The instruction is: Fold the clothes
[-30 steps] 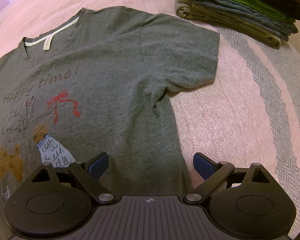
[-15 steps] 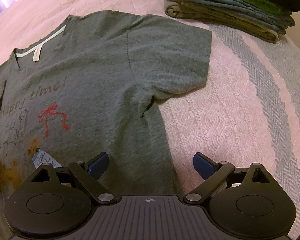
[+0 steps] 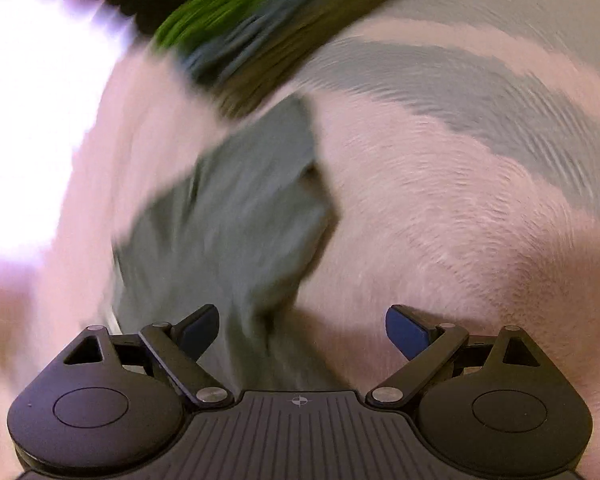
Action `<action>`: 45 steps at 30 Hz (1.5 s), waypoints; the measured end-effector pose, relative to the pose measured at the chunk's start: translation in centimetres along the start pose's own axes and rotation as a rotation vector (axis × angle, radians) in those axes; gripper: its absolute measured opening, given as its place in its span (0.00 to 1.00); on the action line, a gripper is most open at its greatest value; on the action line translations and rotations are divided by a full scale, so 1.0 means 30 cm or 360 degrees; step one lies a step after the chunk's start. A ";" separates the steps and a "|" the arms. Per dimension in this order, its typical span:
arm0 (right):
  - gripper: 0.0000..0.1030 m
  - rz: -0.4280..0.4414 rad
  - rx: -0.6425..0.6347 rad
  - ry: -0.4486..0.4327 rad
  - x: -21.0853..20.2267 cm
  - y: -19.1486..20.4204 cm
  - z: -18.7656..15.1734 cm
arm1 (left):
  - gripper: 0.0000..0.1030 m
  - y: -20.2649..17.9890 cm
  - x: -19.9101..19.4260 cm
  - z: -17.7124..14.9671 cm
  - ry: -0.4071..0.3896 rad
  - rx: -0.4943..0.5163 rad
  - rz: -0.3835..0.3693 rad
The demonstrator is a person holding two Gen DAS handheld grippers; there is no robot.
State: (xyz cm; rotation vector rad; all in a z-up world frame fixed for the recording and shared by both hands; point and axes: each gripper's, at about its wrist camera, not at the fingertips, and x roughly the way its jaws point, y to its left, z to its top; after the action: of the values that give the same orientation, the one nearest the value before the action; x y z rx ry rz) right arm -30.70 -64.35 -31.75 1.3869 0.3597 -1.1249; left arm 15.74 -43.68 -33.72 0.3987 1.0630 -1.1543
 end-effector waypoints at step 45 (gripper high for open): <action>0.24 0.0156 -0.0781 -0.0003 0.095 0.336 -0.038 | 0.22 0.085 -0.169 -0.053 -0.0138 -0.0263 -0.0145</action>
State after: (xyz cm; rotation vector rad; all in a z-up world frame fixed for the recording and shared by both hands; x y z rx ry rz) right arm -20.96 -66.51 -28.32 0.9591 0.5216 -0.8819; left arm 17.15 -38.74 -30.86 0.1704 1.1005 -1.1441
